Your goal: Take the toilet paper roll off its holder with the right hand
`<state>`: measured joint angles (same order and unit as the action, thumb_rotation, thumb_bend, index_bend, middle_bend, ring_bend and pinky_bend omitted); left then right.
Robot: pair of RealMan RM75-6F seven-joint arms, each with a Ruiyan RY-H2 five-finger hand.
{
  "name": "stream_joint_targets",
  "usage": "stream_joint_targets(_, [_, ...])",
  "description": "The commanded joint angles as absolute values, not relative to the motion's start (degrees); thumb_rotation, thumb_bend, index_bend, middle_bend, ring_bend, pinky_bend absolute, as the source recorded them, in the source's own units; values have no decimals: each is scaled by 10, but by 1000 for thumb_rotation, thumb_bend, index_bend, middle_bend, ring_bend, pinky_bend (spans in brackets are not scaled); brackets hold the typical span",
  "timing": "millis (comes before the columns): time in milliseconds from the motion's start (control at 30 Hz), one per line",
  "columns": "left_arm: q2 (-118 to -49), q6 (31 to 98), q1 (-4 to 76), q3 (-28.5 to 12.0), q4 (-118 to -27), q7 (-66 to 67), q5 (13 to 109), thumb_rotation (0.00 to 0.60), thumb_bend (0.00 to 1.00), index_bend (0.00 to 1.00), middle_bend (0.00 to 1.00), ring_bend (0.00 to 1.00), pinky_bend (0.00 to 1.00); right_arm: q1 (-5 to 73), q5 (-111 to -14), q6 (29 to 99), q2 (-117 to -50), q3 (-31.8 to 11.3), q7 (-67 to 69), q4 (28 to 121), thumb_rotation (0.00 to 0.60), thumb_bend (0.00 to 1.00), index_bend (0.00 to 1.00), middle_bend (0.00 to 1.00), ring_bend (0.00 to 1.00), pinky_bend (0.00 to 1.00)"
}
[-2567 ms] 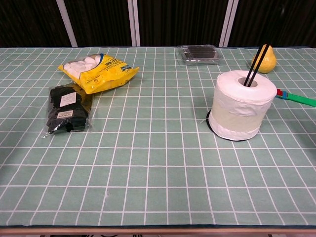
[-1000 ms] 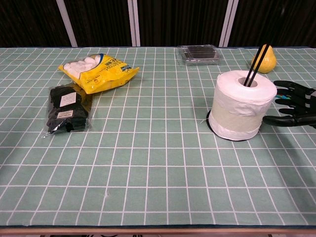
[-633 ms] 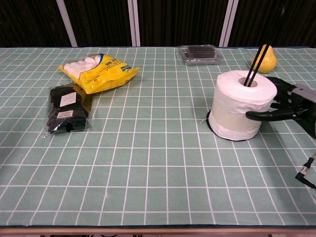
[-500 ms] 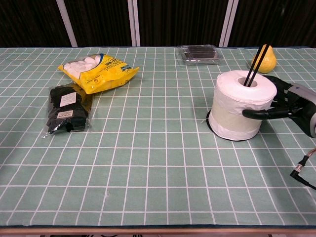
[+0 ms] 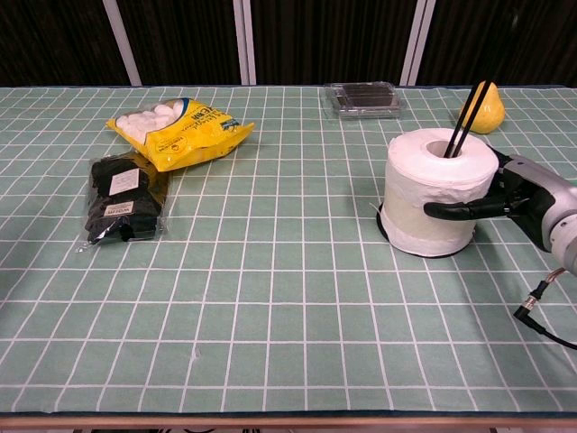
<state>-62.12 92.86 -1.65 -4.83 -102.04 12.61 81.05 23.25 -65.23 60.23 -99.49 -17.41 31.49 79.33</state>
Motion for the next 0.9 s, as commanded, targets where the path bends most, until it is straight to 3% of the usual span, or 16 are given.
stream_joint_targets(33, [-621,928,-16,-48,-1020,126,811,600,115,127,0,0,0,236,-647,600,-999,-180,313,792,600,0,5,39,1,0])
stream_joint_targets(167, [-621,928,-16,-48,-1020,126,811,600,116,127,0,0,0,242,-635,594,-1007,-189,302,788,600,0,44,91,35,0])
stream_joint_targets(533, [-619,928,-17,-48,-1021,124,810,600,116,129,0,0,0,243,-609,603,-1020,-211,291,789,600,0,274,243,179,0])
stream_joint_targets(900, [-619,927,-17,-46,-1021,126,811,600,116,132,0,0,0,249,-628,609,-995,-236,304,811,600,0,304,245,183,0])
